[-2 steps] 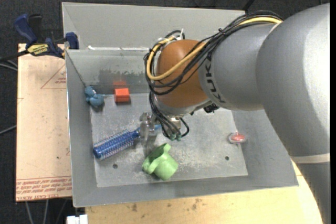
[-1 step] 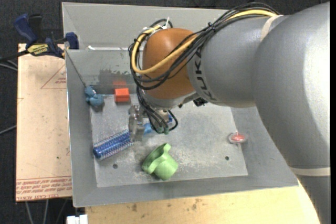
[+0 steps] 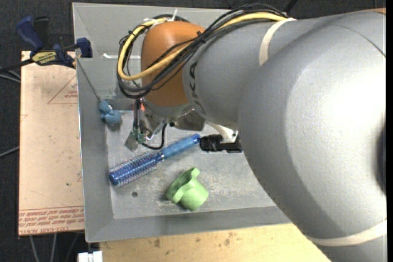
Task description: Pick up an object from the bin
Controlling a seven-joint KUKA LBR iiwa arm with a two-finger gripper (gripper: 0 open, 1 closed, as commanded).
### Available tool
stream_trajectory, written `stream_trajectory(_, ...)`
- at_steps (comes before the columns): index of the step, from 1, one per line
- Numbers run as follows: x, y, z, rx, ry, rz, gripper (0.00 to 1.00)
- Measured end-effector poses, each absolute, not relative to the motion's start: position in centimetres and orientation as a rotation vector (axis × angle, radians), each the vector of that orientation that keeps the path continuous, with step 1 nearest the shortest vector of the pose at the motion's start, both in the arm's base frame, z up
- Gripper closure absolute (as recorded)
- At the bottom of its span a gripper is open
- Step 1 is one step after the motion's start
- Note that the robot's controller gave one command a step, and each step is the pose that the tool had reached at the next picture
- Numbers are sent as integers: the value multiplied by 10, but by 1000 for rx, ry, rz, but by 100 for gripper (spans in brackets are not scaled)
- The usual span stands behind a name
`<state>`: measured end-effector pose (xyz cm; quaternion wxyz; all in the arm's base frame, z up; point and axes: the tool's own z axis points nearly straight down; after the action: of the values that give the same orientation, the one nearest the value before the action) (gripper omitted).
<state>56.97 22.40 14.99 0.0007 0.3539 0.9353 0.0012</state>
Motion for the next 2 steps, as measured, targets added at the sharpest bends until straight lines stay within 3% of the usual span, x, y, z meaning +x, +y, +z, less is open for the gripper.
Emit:
stream_trajectory(1, 536, 163, 120, 1398, 2816, -6, 100)
stream_trajectory(2, 537, 165, 121, 1394, 2816, -1, 0)
